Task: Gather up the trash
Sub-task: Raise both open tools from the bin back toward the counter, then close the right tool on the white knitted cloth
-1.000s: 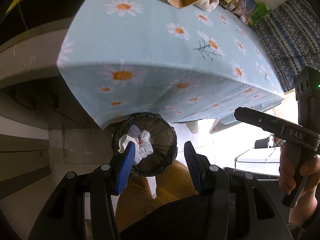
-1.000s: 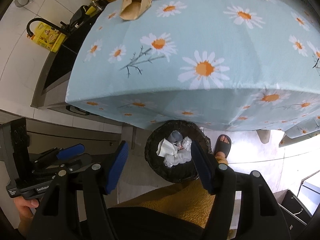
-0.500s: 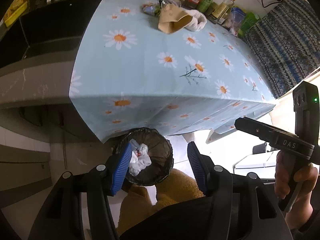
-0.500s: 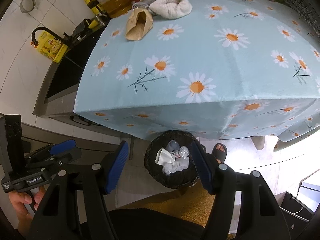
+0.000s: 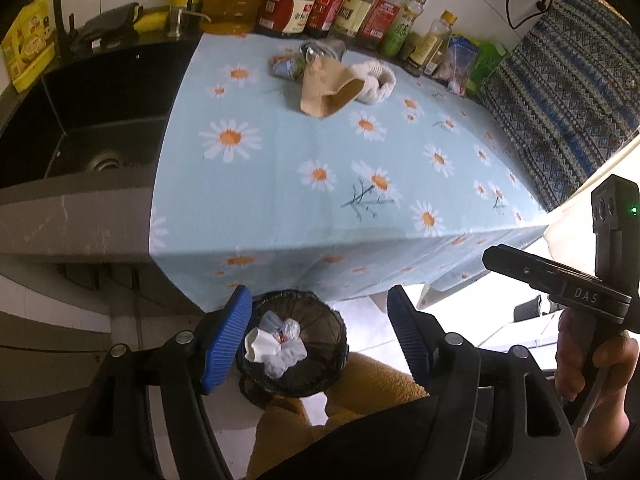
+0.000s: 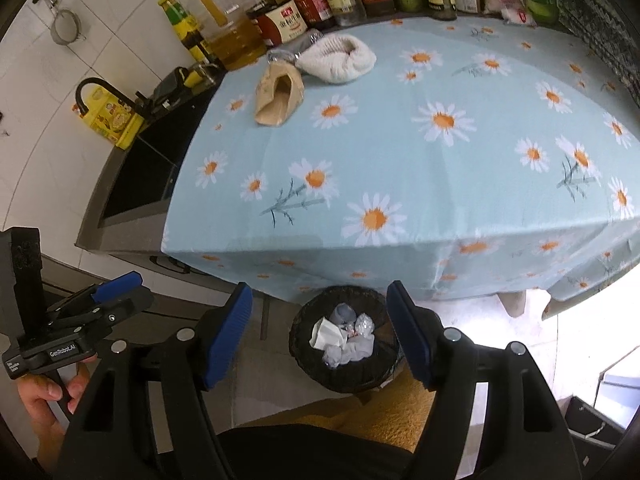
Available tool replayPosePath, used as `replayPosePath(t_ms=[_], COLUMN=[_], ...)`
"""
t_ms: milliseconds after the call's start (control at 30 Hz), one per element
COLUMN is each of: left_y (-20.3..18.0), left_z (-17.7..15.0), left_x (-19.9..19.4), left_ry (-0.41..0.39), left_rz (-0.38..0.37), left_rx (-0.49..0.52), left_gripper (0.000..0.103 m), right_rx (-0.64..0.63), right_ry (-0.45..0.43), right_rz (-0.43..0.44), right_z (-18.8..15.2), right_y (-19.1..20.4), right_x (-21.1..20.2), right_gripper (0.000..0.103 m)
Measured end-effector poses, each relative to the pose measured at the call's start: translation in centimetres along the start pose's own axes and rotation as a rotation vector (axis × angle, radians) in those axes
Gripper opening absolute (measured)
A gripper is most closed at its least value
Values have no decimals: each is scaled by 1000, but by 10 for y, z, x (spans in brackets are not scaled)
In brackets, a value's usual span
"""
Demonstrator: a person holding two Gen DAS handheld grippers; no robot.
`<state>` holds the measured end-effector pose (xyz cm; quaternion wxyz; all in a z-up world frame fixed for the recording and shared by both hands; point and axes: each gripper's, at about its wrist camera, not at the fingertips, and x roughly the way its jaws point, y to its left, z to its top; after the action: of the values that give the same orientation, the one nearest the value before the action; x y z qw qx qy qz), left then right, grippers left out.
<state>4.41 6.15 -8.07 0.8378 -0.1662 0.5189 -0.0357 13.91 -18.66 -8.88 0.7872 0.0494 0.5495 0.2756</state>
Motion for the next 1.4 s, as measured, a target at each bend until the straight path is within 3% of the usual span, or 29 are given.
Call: replayPosePath(t_ms=[133, 367, 500, 900, 1233, 1400], left_y=[-9, -27, -36, -59, -66, -67], left_z=[11, 38, 52, 81, 95, 97], left_x=[-1, 2, 5, 21, 32, 36], left_ry=[-26, -72, -96, -120, -144, -159], left_rz=[17, 56, 86, 155, 228, 252], left_rx=[-13, -49, -74, -178, -282, -345], left_gripper=[68, 78, 82, 85, 85, 85], right_rx=[-38, -90, -135, -241, -407, -556], right_ry=[-19, -60, -89, -65, -18, 23], right_rz=[29, 88, 77, 104, 151, 159], right_z=[21, 62, 88, 167, 219, 237], right_y=[-5, -23, -35, -69, -61, -45], right_x=[-3, -9, -12, 16, 53, 84], right_gripper=[76, 85, 92, 92, 92, 92])
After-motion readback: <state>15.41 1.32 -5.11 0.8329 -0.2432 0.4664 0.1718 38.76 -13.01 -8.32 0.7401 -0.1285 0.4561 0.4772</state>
